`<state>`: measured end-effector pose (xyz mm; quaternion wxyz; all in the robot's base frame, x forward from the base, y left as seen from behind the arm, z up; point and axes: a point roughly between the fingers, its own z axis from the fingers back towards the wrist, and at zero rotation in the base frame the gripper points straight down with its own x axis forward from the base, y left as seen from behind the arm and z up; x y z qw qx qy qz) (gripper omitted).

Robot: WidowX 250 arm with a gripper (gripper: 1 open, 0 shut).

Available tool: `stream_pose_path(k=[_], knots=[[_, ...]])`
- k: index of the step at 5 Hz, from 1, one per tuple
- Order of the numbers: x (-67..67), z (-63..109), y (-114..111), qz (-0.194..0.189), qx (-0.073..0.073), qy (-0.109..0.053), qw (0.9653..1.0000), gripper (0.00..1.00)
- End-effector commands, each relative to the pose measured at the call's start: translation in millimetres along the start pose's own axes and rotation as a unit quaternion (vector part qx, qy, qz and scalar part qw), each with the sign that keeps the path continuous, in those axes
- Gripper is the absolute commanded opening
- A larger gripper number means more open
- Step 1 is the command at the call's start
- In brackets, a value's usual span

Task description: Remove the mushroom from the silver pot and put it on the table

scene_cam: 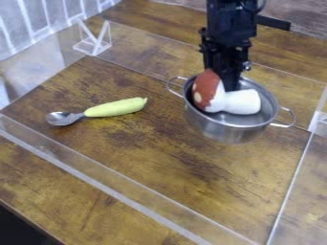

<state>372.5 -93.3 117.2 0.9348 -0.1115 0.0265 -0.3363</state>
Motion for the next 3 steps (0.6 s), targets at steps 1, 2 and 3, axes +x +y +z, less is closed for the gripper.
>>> stream_pose_path(k=[1,2,3], knots=[[0.3,27.2,6,0.013,0.016,-0.036,0.9992,0.0],[-8.1,34.0,1,-0.007,0.013,-0.034,0.9993,0.0],[-16.3,39.7,-4,-0.027,0.009,-0.033,0.9991,0.0]])
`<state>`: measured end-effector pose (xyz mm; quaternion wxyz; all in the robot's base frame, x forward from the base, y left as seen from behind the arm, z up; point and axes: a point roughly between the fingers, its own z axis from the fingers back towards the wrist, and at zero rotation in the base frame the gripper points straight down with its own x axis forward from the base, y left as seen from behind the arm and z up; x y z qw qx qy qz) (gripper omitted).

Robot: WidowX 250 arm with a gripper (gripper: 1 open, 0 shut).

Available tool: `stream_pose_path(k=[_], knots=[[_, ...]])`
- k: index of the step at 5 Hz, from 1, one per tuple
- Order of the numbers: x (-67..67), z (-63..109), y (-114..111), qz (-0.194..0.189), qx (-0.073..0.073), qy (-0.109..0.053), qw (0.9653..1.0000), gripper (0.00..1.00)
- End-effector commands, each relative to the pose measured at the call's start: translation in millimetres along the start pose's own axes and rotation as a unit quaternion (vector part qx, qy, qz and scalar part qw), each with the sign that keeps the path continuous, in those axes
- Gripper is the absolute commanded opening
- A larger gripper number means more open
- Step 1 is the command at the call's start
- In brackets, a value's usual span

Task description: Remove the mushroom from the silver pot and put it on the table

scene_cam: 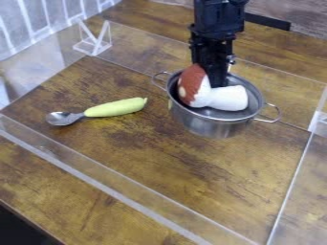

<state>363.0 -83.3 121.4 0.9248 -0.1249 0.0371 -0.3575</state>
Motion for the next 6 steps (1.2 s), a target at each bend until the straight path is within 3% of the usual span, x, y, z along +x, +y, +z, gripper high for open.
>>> stream_pose_path(k=[1,3,4,5,6], knots=[[-10.3,42.4,-2,0.018,0.03,-0.041,0.9985,0.0],[-19.9,41.2,-15,0.048,0.03,-0.039,0.9977,0.0],[-31.8,49.3,-23,0.036,0.03,-0.03,0.9985,0.0],[-36.7,38.3,-25,0.013,0.024,-0.015,0.9995,0.0],[-56.5,39.1,-24,-0.016,0.017,0.0,0.9997,0.0]])
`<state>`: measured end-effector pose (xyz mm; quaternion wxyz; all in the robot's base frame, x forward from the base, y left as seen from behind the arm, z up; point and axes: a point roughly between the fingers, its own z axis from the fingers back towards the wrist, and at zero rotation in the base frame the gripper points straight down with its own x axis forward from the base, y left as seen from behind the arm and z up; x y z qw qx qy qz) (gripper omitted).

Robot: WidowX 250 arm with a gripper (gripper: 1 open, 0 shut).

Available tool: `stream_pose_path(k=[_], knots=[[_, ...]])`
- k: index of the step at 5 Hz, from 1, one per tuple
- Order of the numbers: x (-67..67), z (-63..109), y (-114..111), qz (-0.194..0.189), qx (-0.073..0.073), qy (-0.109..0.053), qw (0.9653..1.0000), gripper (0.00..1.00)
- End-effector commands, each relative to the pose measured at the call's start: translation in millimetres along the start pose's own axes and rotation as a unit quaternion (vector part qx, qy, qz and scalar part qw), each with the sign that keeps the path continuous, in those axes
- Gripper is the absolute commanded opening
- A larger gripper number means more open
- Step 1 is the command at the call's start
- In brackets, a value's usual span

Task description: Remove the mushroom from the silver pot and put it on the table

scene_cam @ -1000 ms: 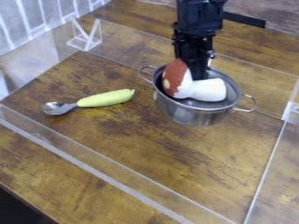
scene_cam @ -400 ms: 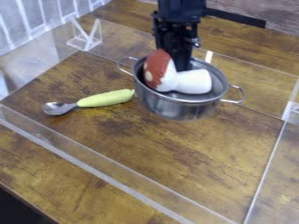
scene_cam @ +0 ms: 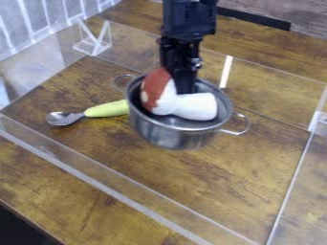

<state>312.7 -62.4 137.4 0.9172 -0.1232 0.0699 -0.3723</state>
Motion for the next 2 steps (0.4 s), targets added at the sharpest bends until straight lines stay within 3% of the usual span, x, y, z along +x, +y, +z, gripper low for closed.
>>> stream_pose_path(k=[1,2], knots=[[-28.9,24.8,-2,-0.022,0.022,-0.018,0.9993,0.0],[-44.3,21.4,-2,-0.056,0.022,-0.005,0.9982,0.0]])
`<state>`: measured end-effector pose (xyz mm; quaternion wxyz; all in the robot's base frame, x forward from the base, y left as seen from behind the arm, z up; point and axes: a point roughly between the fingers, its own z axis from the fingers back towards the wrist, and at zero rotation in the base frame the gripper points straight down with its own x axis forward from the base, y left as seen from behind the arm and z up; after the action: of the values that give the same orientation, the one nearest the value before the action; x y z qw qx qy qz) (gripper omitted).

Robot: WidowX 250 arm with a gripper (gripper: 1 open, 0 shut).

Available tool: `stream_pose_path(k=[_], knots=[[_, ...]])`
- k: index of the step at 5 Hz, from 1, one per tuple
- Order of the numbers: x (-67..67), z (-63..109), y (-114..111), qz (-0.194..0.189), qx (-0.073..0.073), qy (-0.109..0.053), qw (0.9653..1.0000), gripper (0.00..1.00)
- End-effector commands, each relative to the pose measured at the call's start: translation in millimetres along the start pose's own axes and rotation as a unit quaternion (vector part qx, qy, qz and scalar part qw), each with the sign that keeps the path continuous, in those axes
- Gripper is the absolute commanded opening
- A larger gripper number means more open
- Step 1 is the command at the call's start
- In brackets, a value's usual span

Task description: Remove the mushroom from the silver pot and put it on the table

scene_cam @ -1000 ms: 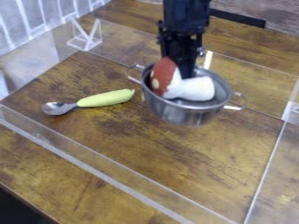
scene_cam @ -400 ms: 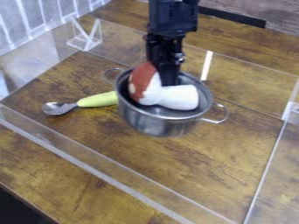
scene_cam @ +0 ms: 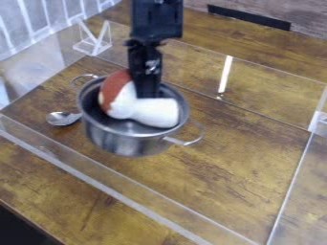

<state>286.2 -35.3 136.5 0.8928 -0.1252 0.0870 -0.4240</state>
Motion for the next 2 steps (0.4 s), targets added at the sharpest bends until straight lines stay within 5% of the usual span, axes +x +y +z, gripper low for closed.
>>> stream_pose_path(k=[1,2], knots=[[-14.4,23.2,-1.9,-0.028,0.046,0.004,0.9986,1.0],[-16.1,20.3,-1.1,-0.038,0.049,0.011,0.998,0.0]])
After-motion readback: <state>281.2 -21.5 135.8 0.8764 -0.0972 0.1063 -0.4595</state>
